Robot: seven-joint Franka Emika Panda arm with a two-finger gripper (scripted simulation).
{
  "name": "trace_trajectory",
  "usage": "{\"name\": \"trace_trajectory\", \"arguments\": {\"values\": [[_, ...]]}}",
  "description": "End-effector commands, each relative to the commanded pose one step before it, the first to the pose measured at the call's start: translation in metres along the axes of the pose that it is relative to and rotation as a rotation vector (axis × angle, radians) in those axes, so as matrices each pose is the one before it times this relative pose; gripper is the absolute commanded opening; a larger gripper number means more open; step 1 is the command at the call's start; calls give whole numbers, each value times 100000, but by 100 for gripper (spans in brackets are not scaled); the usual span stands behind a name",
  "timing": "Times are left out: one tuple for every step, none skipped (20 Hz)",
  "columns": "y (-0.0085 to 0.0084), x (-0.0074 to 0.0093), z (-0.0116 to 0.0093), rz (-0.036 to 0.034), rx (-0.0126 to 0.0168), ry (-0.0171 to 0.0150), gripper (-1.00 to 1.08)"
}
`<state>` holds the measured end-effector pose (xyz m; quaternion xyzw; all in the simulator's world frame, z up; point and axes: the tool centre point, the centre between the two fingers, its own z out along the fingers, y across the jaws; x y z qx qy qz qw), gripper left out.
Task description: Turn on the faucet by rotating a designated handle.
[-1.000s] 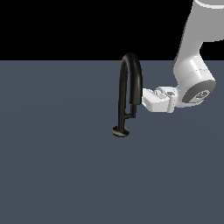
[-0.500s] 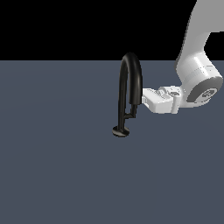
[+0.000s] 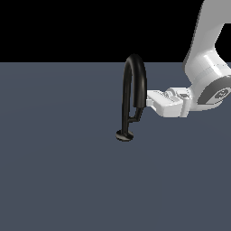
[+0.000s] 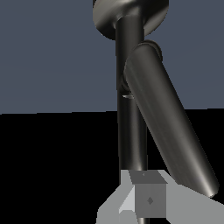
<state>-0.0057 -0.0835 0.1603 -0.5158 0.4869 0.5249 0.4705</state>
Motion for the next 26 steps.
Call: {"name": "trace_trajectory", "arguments": {"values": [[848,435,-1,503,-119,-233,-100],[339,171,7,68,-44,-55,-100],[360,129,-7,0,0,0,-100],[346,173,7,68,-44,-54,-100],[367,132,-7,0,0,0,-100],[353,176,6,69,-44,-53,-100],[373,135,-8,0,0,0,-100],[360,179,6,70,-44,-52,-100],[380,138,-8,0,0,0,-100],[359,199,11,100,-63,-72,-100],[387,142,-9,0,0,0,-100],[378,174,1,52,-31,-34,-100],[382,176,0,53,-31,-32,-100],[0,0,0,0,0,0,-100],[-996,-1032,13,-2184,-3,597,-100],[292,636,2,220,-4,-62,-100],[294,631,2,210,-4,-59,-100],[292,637,2,220,-3,-62,-100],[291,637,1,221,-3,-62,-100],[292,631,1,210,-2,-59,-100],[289,636,1,221,-2,-61,-100],[289,630,1,210,-1,-58,-100],[287,635,0,221,-1,-60,-100],[286,628,-1,211,1,-57,-100],[281,633,-2,221,3,-59,-100],[0,0,0,0,0,0,-100]]}}
